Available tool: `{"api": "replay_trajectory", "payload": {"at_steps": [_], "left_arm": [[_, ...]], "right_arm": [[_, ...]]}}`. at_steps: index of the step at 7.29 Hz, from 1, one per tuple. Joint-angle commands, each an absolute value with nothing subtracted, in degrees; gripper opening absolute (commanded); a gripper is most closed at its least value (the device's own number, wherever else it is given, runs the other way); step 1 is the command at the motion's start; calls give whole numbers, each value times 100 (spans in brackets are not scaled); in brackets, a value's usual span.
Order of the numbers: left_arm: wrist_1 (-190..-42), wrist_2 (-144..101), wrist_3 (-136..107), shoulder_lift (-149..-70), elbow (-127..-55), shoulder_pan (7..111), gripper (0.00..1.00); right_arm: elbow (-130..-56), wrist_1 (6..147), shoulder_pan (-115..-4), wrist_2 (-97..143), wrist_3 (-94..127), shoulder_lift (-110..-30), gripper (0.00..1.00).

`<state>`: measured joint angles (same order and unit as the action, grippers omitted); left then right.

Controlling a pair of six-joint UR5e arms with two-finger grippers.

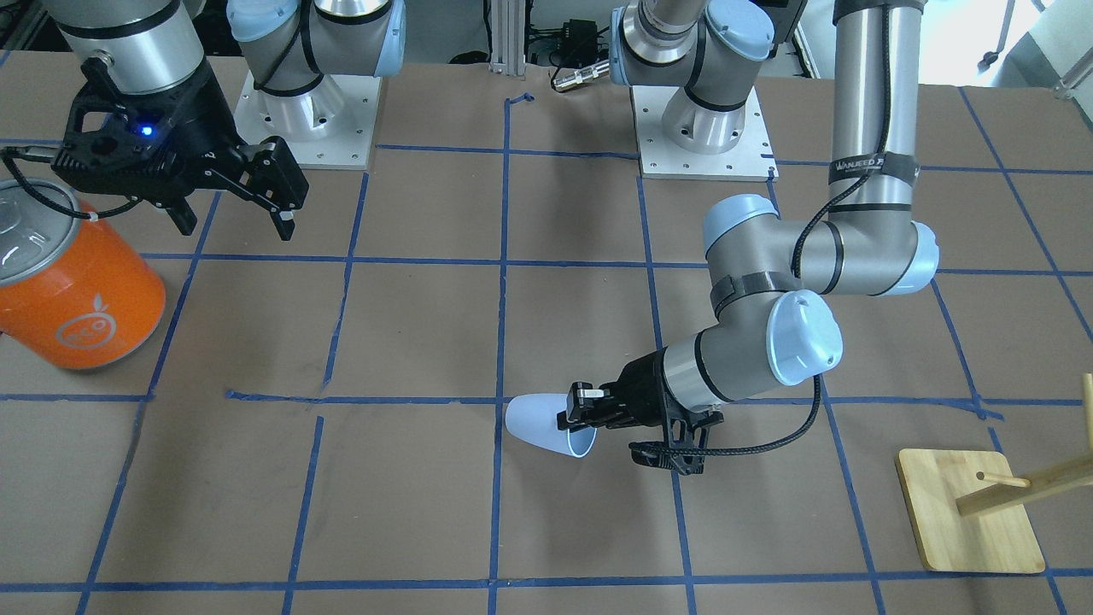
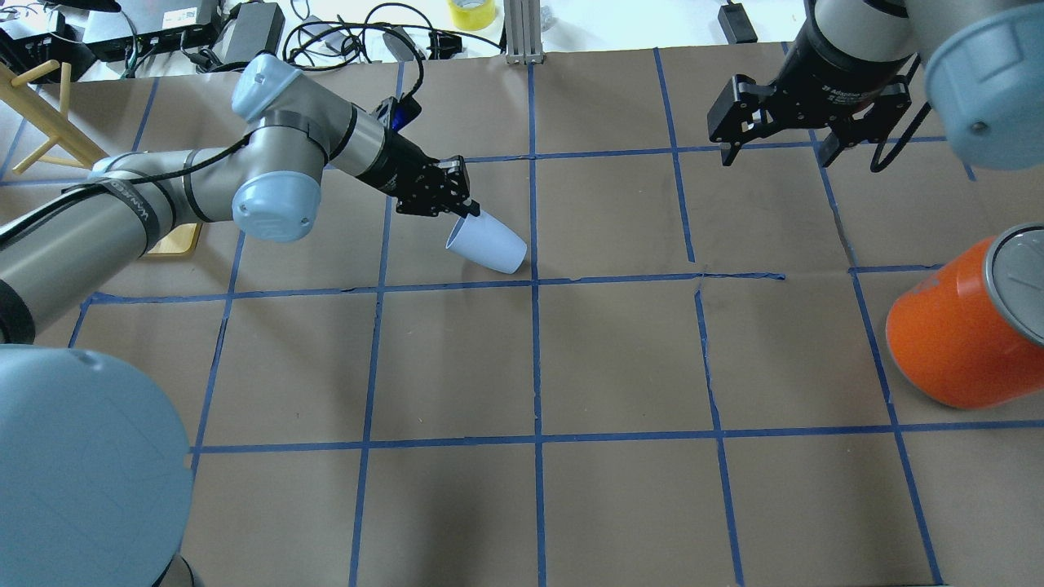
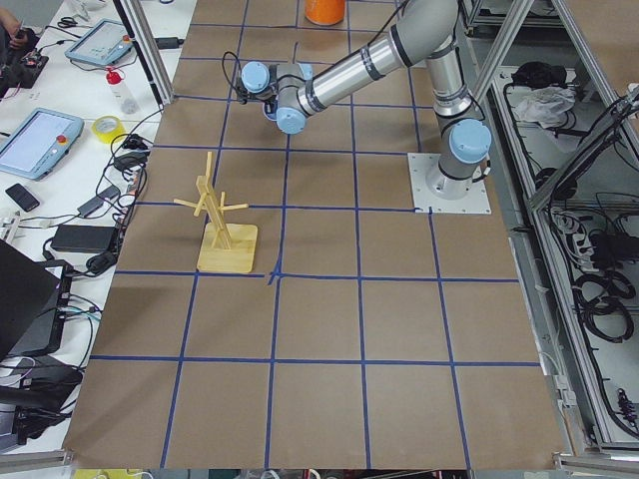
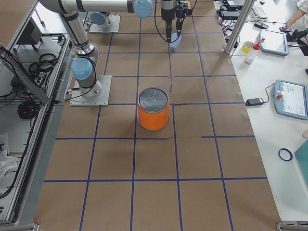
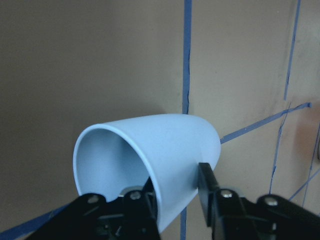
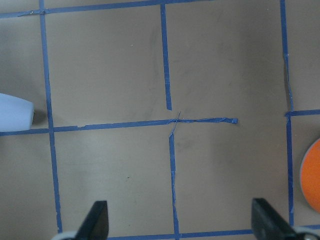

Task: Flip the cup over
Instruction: 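Rotate the held cup with the left gripper toward standing upright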

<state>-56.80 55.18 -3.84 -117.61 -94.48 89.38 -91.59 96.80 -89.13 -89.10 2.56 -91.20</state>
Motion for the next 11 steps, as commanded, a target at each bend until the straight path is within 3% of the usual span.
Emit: {"api": "replay_trajectory", "payload": {"at_steps": [1, 3, 4, 5, 11], "left_arm": [[-5765, 6622, -633, -11716, -8878, 8947, 0], [-5757, 6715, -703, -11733, -8851, 8939, 0], [-5687, 6663, -607, -11803, -8833, 8921, 77], [-5669, 6645, -598, -11839, -8798, 8921, 100], [-5791, 6243, 1897, -12111, -9174, 8930, 100]], "right_arm": [[-9158, 9686, -8921, -8903, 255, -9114, 100], [-9167, 9686, -8921, -8903, 255, -9114, 100], [-9167, 9686, -8921, -8895, 255, -9123, 100], [-9176, 9677, -8930, -8895, 255, -9123, 100], [-9167, 9729, -8930, -8886, 255, -9123, 100]]}}
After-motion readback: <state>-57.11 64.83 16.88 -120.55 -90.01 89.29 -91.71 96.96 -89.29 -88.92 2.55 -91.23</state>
